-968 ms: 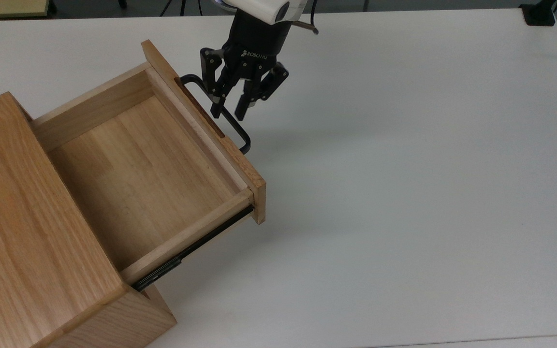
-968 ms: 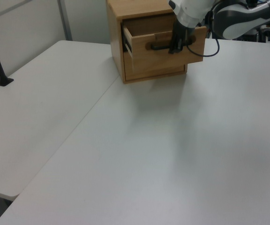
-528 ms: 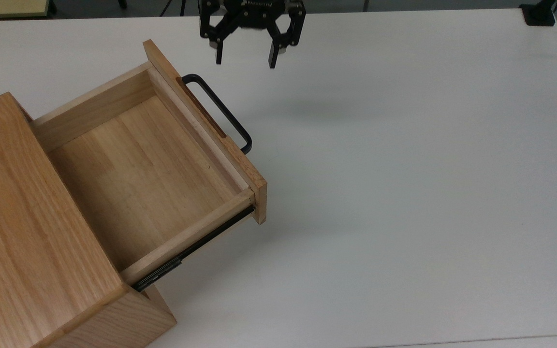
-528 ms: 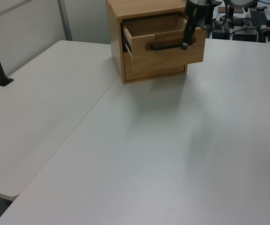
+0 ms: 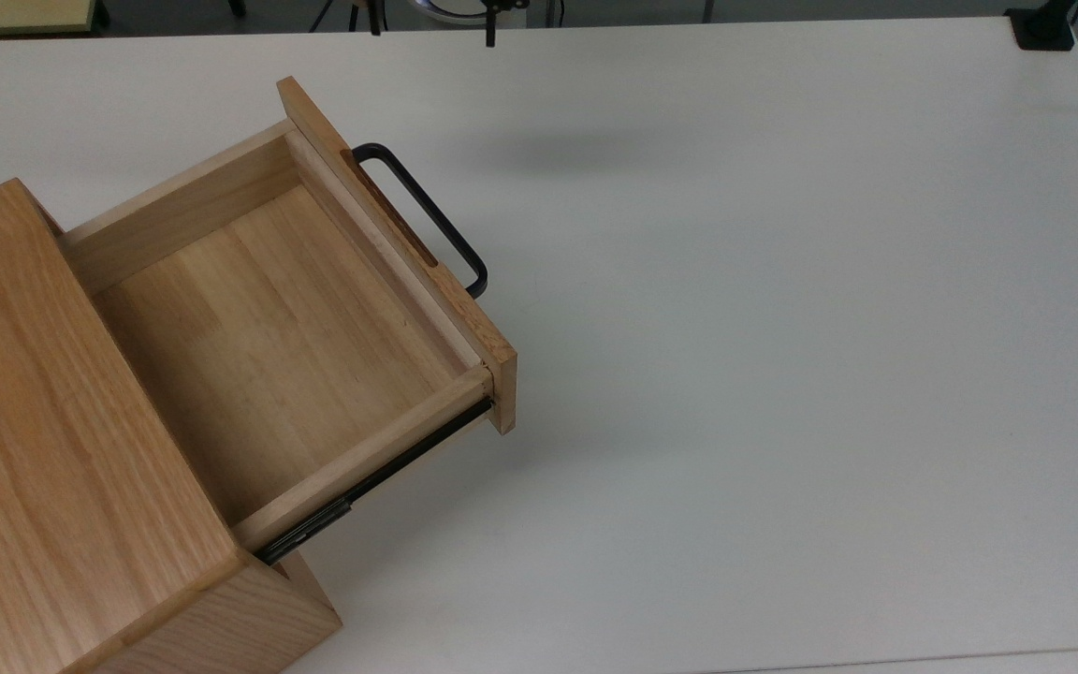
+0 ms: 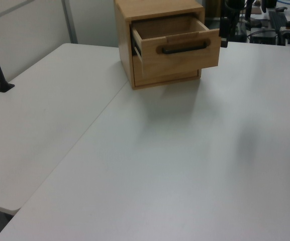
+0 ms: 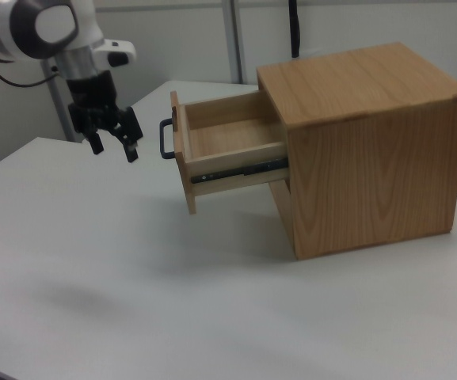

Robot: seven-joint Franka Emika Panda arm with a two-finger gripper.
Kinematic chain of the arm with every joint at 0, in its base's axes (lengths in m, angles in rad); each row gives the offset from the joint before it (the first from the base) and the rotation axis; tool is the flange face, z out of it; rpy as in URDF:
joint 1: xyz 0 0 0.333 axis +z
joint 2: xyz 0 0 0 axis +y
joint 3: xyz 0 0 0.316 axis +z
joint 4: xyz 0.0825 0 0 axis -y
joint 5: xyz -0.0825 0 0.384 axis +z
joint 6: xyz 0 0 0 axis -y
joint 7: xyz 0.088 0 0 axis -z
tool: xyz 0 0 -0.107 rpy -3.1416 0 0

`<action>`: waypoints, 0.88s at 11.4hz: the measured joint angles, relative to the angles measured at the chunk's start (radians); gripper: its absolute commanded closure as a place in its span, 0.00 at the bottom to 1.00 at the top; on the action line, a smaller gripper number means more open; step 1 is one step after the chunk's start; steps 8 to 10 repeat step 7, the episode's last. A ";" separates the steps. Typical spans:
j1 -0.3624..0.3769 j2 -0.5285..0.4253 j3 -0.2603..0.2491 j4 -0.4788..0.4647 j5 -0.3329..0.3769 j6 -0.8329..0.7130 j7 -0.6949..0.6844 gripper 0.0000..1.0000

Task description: Open the drawer by sliding it

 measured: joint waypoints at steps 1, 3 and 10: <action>-0.022 0.011 0.000 -0.007 0.013 0.000 -0.039 0.00; -0.043 0.048 0.000 -0.008 0.023 0.001 -0.102 0.00; -0.053 0.058 0.001 0.013 0.044 0.001 -0.114 0.00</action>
